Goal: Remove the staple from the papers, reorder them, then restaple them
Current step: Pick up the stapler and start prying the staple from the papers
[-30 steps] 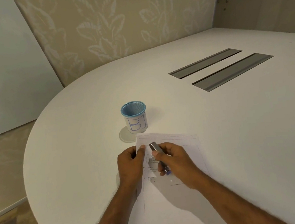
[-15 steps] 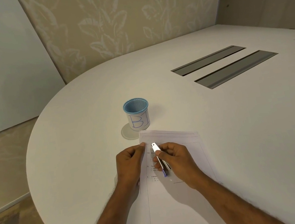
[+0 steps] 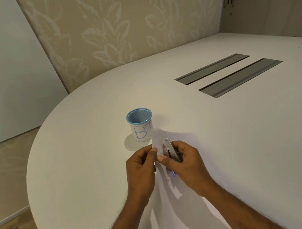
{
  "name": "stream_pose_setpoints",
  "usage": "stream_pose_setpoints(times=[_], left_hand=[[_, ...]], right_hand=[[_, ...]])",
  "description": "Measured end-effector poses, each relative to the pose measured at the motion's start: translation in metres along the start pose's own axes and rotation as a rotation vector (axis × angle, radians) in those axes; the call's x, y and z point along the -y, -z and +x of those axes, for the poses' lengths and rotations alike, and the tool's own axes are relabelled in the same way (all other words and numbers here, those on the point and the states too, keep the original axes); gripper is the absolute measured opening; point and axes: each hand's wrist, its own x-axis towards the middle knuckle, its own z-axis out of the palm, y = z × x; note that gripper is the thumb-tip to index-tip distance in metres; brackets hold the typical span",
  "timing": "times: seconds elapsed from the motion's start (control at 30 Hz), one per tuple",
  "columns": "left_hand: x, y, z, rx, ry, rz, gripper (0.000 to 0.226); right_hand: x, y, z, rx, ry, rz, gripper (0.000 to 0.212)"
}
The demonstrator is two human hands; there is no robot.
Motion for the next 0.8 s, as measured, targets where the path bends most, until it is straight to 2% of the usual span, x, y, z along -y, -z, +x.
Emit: stream_pose_setpoints(times=[0.07, 0.13, 0.27, 0.4, 0.47, 0.6, 0.7, 0.8], left_hand=[[-0.015, -0.005, -0.004, 0.031, -0.057, -0.039, 0.034], [-0.03, -0.008, -0.01, 0.048, -0.125, -0.058, 0.036], [-0.059, -0.017, -0.024, 0.05, -0.249, -0.073, 0.041], [-0.083, -0.02, -0.034, 0.027, -0.312, -0.11, 0.029], [-0.097, -0.016, -0.034, 0.014, -0.391, -0.013, 0.028], [-0.139, 0.002, -0.015, -0.005, -0.629, 0.359, 0.027], [-0.166, 0.014, 0.005, 0.153, -0.617, 0.531, 0.032], [-0.19, 0.02, 0.016, 0.515, -0.383, 0.501, 0.027]], right_hand=[[0.013, 0.002, 0.001, -0.016, 0.073, -0.035, 0.047], [0.026, 0.007, 0.0, -0.048, 0.137, -0.059, 0.051], [0.057, 0.014, -0.004, -0.083, 0.277, -0.119, 0.033], [0.089, 0.026, -0.011, -0.102, 0.331, -0.095, 0.013], [0.106, 0.037, -0.013, -0.055, 0.32, -0.042, 0.013], [0.137, 0.066, -0.008, 0.137, 0.282, -0.038, 0.021], [0.156, 0.083, -0.003, 0.3, 0.231, -0.035, 0.029], [0.166, 0.092, 0.003, 0.391, 0.135, -0.007, 0.028]])
